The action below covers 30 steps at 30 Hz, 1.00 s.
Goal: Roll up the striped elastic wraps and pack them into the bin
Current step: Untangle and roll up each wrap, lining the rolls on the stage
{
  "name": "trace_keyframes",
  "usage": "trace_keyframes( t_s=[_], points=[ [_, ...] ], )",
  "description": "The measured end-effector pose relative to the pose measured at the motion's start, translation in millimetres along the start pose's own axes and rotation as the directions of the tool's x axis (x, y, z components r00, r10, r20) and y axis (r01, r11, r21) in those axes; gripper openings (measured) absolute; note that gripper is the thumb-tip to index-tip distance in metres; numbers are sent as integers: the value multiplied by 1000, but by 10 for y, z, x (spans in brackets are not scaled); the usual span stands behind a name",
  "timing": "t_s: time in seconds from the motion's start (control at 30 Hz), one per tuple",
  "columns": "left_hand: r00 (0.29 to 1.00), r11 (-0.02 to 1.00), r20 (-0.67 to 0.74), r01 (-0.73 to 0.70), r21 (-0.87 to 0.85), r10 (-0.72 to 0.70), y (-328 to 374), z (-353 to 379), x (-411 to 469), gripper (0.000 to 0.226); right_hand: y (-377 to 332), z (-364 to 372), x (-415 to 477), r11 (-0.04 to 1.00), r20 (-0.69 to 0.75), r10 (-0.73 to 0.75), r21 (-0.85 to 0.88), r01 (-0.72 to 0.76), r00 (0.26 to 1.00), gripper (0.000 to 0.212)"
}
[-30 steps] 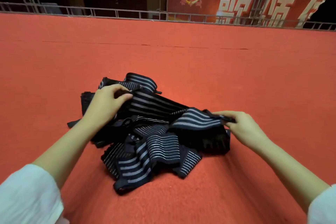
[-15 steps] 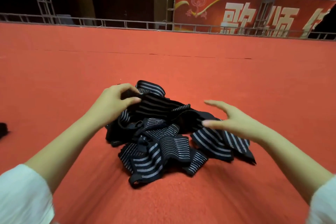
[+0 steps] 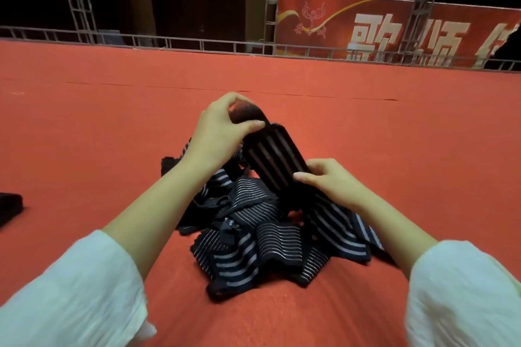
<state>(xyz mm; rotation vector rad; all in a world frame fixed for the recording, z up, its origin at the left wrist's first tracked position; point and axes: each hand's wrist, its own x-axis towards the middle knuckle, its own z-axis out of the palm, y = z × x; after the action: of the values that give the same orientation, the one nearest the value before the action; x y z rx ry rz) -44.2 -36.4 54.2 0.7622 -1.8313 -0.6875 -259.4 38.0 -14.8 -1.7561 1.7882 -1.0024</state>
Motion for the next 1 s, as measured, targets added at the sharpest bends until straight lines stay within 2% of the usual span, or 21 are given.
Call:
trace_keyframes(
  t_s=[0.07, 0.13, 0.2, 0.27, 0.33, 0.4, 0.47, 0.53, 0.6, 0.67, 0.73, 0.83, 0.9, 0.93, 1.0],
  points=[
    [997, 999, -55, 48, 17, -47, -108, 41, -22, 17, -17, 29, -37, 999, -45, -32, -44, 30, 998, 41],
    [987, 993, -108, 120, 3, -119, -206, 86, -16, 22, -38, 54, -21, 999, -63, -51, -9, 50, 997, 45],
    [982, 984, -93, 173, 52, -167, -285, 143, 7, 41, -34, 67, 3, 998, -61, -11, 68, 15, 998, 48],
    [986, 971, -13, 166, 172, -166, -358, 240, -24, 68, 24, 87, 30, 983, -67, 78, 172, -65, 995, 51],
    [997, 956, 46, 45, 289, -61, -373, 366, -167, 78, 100, 110, 44, 946, -87, 203, 276, -172, 975, 45],
    [983, 930, 118, -172, 324, 141, -401, 539, -402, 63, 173, 139, 71, 886, -103, 323, 381, -263, 941, 38],
    [922, 891, 274, -350, 290, 273, -497, 769, -693, 42, 259, 145, 97, 803, -67, 386, 515, -299, 920, 40],
    [852, 850, 452, -427, 308, 265, -625, 997, -940, 41, 256, 126, 91, 721, 64, 386, 602, -344, 920, 35],
    [829, 854, 537, -385, 351, 154, -749, 1156, -1050, 46, 309, 81, 95, 790, 159, 320, 500, -355, 934, 29],
    [842, 854, 535, -327, 406, 68, -855, 1249, -1055, 47, 309, 21, 79, 899, 190, 263, 307, -312, 946, 15],
    [850, 842, 520, -340, 419, 85, -868, 1299, -1029, 37, 348, -9, 87, 952, 208, 254, 121, -283, 945, 15],
    [855, 835, 491, -385, 393, 163, -888, 1299, -987, 28, 484, -94, 123, 962, 196, 268, -113, -249, 943, 29],
    [853, 848, 471, -409, 336, 224, -911, 1278, -974, 36, 574, -165, 129, 954, 201, 280, -163, -249, 939, 35],
    [849, 859, 485, -397, 324, 210, -901, 1268, -968, 40, 597, -198, 132, 952, 172, 279, -180, -248, 945, 40],
    [833, 847, 503, -426, 317, 231, -903, 1224, -944, 48, 611, -224, 148, 947, 22, 243, -222, -232, 970, 46]
  ],
)
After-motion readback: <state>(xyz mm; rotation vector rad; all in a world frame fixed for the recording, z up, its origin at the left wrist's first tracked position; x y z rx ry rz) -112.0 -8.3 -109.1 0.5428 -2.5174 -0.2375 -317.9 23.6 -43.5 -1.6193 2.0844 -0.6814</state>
